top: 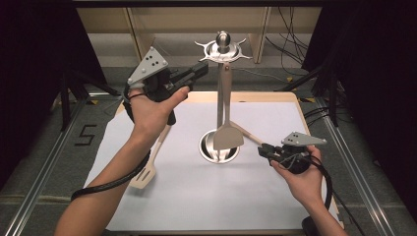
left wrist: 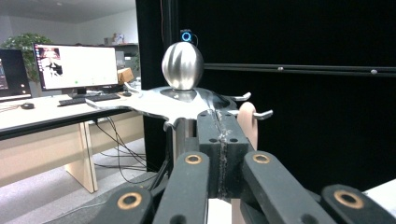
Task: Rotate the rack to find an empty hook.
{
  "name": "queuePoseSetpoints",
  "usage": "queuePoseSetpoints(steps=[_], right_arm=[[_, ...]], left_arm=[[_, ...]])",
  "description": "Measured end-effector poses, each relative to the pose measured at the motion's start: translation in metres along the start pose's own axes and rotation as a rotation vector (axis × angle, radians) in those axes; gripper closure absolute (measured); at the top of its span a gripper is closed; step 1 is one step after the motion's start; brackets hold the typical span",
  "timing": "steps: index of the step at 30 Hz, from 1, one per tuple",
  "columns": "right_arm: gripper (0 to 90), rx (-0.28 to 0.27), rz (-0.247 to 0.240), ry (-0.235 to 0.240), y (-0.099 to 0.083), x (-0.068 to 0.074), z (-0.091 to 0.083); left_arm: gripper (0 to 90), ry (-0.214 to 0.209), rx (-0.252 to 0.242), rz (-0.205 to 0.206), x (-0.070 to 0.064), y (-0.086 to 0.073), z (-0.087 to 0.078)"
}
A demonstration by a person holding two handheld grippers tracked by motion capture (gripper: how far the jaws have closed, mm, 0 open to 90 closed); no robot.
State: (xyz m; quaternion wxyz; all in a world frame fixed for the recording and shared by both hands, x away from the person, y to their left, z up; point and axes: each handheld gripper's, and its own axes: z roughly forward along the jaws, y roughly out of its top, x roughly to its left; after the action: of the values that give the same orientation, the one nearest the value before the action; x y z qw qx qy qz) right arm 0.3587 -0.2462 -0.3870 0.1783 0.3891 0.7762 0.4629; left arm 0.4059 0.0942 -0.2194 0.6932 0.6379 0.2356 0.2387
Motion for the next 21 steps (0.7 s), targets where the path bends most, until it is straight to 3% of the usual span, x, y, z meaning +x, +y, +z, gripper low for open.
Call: queuePoseSetpoints(steps=[1,3,4,6,7,9,12,15,21], right_arm=[[74.9,-0.029,-0.009,-0.018,-0.0009,-0.0023,0.0017],[75.0,-0.013,0.009,0.004,-0.0008,-0.0018,0.001],[74.9,-0.003,0.024,-0.013,-0.001,0.0006,-0.0008],[74.9,-0.005,-0.022,-0.016,-0.0011,-0.0017,-0.0016],[74.9,0.012,0.025,-0.014,-0.0016,0.002,-0.0032],[74.9,0.001,-0.02,-0.027,-0.0019,-0.0009,-0.0039],[74.8,0.007,0.023,-0.024,-0.0022,0.0027,-0.0061],[74.7,0.011,0.017,-0.028,-0.0021,0.0027,-0.0075],[74.4,-0.008,0.034,-0.018,-0.0018,0.0023,-0.0061]], left_arm=[[89.3,0.003,0.0,-0.003,0.0007,0.0003,0.001],[89.3,0.007,0.008,-0.006,0.0019,0.0003,0.003],[89.3,0.008,0.01,-0.003,0.0022,0.0004,0.0038],[89.2,0.011,0.007,0.0,0.0013,0.0009,0.0053],[89.3,0.018,0.006,0.005,0.0008,0.0013,0.006],[89.3,0.027,0.012,0.019,0.0012,0.0021,0.0076],[89.3,0.03,0.018,0.014,0.0027,0.0026,0.0099],[89.3,0.037,0.016,0.033,0.0021,0.0035,0.0106],[89.3,0.054,0.016,0.03,0.0052,0.0036,0.0096]])
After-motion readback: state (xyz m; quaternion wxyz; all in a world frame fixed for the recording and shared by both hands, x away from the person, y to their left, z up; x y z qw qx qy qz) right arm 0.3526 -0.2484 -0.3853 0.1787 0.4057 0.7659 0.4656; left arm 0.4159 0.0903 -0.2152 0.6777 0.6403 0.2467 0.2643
